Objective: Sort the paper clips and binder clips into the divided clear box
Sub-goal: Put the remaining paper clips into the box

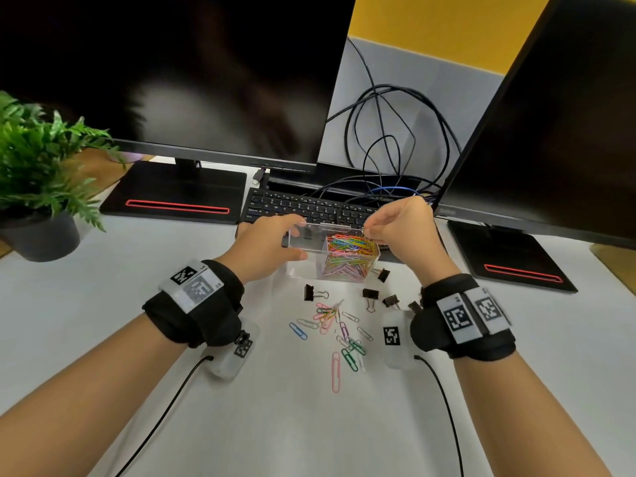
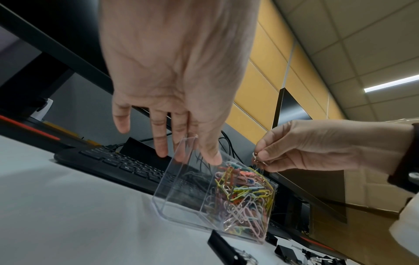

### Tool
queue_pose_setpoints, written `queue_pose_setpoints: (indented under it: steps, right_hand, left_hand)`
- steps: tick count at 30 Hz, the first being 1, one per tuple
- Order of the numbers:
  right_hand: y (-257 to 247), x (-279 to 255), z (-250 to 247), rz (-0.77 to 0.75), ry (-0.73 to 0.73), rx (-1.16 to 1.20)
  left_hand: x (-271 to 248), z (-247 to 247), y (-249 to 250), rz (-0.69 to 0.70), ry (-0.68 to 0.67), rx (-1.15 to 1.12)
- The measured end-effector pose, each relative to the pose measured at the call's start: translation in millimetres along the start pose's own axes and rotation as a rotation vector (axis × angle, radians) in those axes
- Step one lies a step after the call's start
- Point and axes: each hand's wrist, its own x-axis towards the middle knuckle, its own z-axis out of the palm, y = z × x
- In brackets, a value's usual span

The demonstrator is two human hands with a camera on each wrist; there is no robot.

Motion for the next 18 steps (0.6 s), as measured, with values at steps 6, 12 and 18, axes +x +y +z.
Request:
queue_pose_setpoints:
  steps: [6,12,18]
  right_hand:
    - [0,0,9,0.042,-0.03,-0.052]
    - [9,-2,7,-0.007,0.027,0.002]
    - [11,-4,2,-0.037,0.071,0.078]
  left_hand:
    - [2,1,-2,0.004,-0.005,0.012]
    - [2,2,-1,-0.002,-0.009,0.017]
    - [2,1,-1,0.0,-0.009,0.018]
